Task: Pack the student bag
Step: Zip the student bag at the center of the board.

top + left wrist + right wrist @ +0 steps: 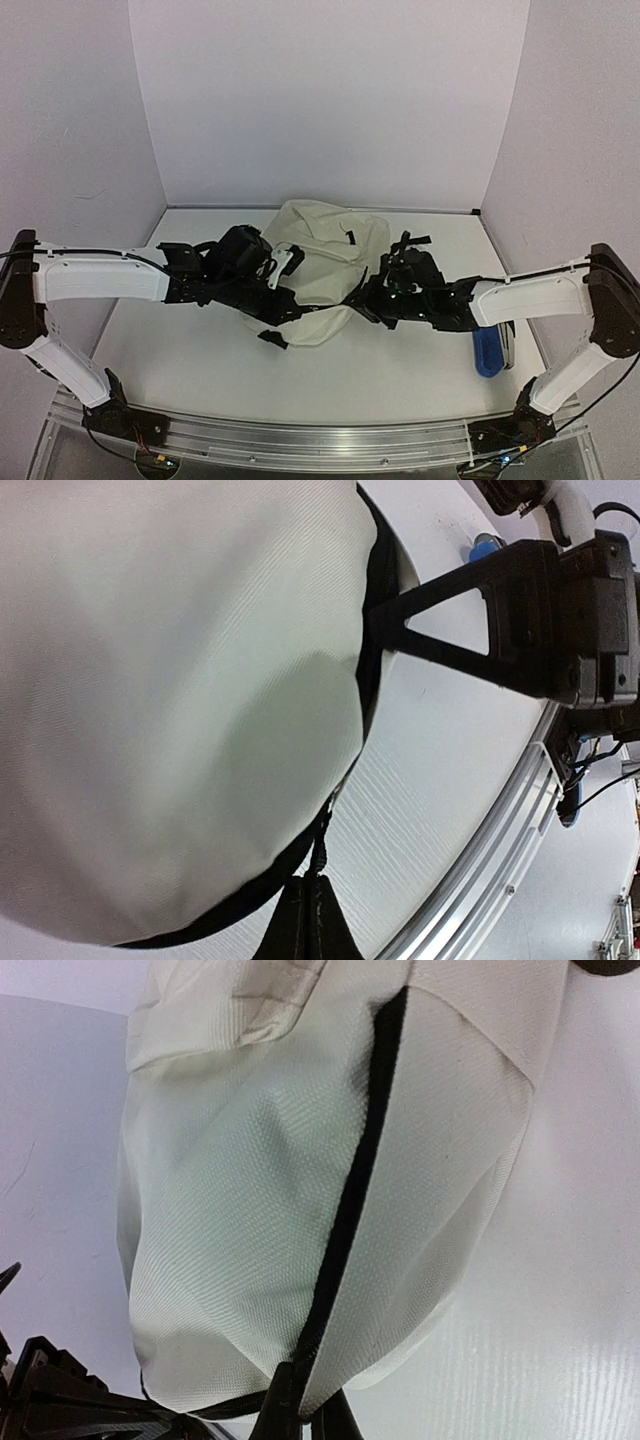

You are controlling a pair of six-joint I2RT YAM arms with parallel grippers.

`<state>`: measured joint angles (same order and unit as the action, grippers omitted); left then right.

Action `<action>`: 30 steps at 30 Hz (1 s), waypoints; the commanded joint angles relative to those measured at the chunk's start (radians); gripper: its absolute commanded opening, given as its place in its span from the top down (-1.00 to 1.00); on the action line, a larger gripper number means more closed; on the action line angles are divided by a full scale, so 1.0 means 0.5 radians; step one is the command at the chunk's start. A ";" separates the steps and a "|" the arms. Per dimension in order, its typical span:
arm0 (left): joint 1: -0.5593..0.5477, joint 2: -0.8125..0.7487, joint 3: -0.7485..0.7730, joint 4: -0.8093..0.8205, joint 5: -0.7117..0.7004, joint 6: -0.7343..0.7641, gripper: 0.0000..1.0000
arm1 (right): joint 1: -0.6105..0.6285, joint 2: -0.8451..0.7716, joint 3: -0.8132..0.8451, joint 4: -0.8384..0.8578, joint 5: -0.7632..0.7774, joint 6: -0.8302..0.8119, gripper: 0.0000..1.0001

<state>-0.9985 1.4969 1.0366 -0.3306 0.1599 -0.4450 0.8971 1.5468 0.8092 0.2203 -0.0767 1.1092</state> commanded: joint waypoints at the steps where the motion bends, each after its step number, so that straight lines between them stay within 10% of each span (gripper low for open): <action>1: -0.001 -0.108 0.145 -0.221 -0.153 0.096 1.00 | -0.102 -0.186 -0.055 -0.017 0.252 -0.022 1.00; 30: 0.385 -0.376 -0.101 -0.215 -0.172 0.180 1.00 | -0.539 -0.535 -0.199 -0.233 0.351 -0.270 1.00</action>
<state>-0.8876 1.3916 1.0122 -0.3415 0.1599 -0.3840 0.7505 1.3653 0.7339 0.1579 -0.1063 1.0333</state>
